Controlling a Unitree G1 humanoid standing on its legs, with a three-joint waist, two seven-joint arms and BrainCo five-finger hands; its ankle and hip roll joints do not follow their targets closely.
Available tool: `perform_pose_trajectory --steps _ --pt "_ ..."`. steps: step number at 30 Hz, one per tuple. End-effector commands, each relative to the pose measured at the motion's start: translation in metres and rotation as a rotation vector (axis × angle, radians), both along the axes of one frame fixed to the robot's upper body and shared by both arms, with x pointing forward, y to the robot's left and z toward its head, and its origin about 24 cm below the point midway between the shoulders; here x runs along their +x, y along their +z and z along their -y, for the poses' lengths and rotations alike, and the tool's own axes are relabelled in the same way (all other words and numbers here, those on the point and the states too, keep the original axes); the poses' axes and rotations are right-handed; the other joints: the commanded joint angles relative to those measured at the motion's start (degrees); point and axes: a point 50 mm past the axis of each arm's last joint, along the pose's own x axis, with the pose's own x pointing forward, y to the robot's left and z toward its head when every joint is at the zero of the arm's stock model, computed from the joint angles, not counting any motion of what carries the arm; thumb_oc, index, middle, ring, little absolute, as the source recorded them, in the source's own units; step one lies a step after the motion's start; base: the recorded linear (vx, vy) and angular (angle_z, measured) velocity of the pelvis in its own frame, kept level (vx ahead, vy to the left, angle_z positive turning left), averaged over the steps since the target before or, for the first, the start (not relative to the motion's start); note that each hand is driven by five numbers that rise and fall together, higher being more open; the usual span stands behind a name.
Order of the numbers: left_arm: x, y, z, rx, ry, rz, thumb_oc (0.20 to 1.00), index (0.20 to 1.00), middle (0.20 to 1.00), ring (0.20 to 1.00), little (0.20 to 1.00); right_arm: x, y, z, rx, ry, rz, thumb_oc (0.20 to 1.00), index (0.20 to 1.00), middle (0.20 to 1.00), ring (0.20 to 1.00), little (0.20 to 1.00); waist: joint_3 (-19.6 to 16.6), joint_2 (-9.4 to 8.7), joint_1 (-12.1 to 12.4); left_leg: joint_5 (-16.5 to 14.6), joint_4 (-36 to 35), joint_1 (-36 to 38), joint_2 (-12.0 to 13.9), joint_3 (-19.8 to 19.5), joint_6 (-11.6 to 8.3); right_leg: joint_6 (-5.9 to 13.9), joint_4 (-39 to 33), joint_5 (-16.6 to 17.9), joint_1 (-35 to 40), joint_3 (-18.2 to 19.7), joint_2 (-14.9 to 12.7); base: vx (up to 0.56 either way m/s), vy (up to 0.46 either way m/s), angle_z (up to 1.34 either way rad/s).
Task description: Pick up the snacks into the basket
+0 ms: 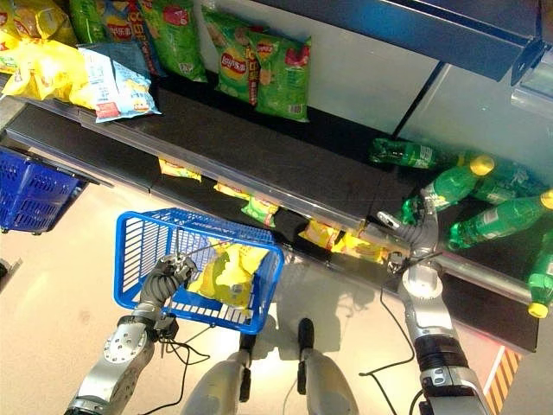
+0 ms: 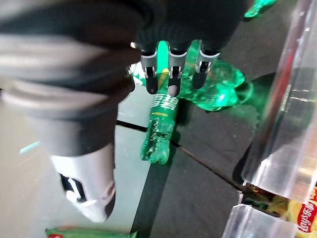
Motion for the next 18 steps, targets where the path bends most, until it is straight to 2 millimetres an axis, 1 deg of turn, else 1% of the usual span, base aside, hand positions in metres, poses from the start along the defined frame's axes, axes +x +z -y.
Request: perform_pose_trajectory --steps 1,3,4,5,7,9,11,13,18 --pt "0.009 0.073 0.012 -0.071 -0.063 0.380 0.200 0.200 0.200 0.200 0.200 0.005 0.026 0.006 0.009 -0.022 0.114 1.000 1.000 1.000 1.000 1.000 -3.1 -2.40 0.7 -9.4 9.3 -1.7 -4.6 -0.8 2.42 5.51 0.1 1.2 -2.2 2.1 -3.2 0.01 0.002 -0.04" --pt "0.010 0.074 0.012 -0.071 -0.063 0.387 0.200 0.200 0.200 0.200 0.200 0.004 0.023 0.003 -0.006 0.018 0.099 1.000 1.000 1.000 1.000 1.000 -3.1 -2.48 0.6 -9.4 9.3 -1.7 -4.5 -0.8 2.37 5.53 0.1 1.1 -2.1 2.2 -3.2 0.00 0.000 0.00" --pt "0.010 0.076 0.011 -0.069 -0.066 0.395 0.200 0.200 0.200 0.200 0.200 -0.001 0.022 0.000 -0.028 0.081 0.089 1.000 1.000 1.000 1.000 1.000 -3.0 -2.65 0.5 -9.3 9.3 -1.7 -4.5 -0.8 2.30 5.51 0.2 1.1 -2.2 2.2 -3.2 0.00 0.000 0.00" --pt "0.010 0.076 0.011 -0.070 -0.066 0.394 0.200 0.200 0.200 0.200 0.200 -0.001 0.022 0.000 -0.028 0.081 0.088 1.000 1.000 1.000 1.000 1.000 -3.0 -2.65 0.5 -9.3 9.3 -1.7 -4.5 -0.8 2.30 5.51 0.2 1.1 -2.2 2.2 -3.2 0.00 0.000 0.00" --pt "0.010 0.077 0.011 -0.065 -0.076 0.401 0.200 0.200 0.200 0.200 0.200 -0.005 0.019 0.000 -0.059 0.139 0.065 1.000 1.000 1.000 1.000 1.000 -3.0 -2.98 0.4 -9.3 9.4 -1.6 -4.5 -0.8 2.25 5.54 0.2 1.0 -2.1 2.3 -3.2 0.00 0.000 0.00" --pt "0.010 0.078 0.011 -0.062 -0.087 0.408 0.200 0.200 0.200 0.200 0.200 -0.011 0.018 0.001 -0.085 0.196 0.056 1.000 1.000 1.000 1.000 1.000 -3.0 -3.22 0.2 -9.3 9.5 -1.5 -4.4 -1.0 2.22 5.57 0.2 1.0 -1.8 2.3 -3.3 0.00 0.000 0.00" --pt "0.009 0.077 0.009 -0.055 -0.096 0.402 0.200 0.200 0.200 0.200 0.200 -0.022 0.015 0.006 -0.080 0.258 0.050 1.000 1.000 1.000 1.000 1.000 -3.5 -3.56 -0.1 -9.4 9.2 -0.9 -4.3 -1.2 2.12 5.65 -0.2 1.0 -1.3 2.3 -3.3 0.03 -0.012 0.02" --pt "0.009 0.076 0.008 -0.057 -0.097 0.398 0.200 0.200 0.200 0.200 0.200 -0.025 0.014 0.009 -0.087 0.260 0.040 1.000 1.000 1.000 1.000 1.000 -3.8 -3.68 -0.1 -9.3 8.8 -0.5 -4.2 -1.2 2.10 5.71 -0.4 1.0 -0.9 2.3 -3.3 0.01 -0.004 0.02" --pt "0.010 0.069 0.004 -0.068 -0.085 0.367 0.200 0.200 0.200 0.200 0.200 -0.042 0.009 0.017 -0.083 0.293 0.015 1.000 1.000 1.000 1.000 1.000 -6.1 -4.39 -0.4 -9.2 6.9 2.0 -3.6 -1.2 1.78 6.02 -2.2 1.1 1.6 2.0 -3.4 0.05 -0.019 0.00"
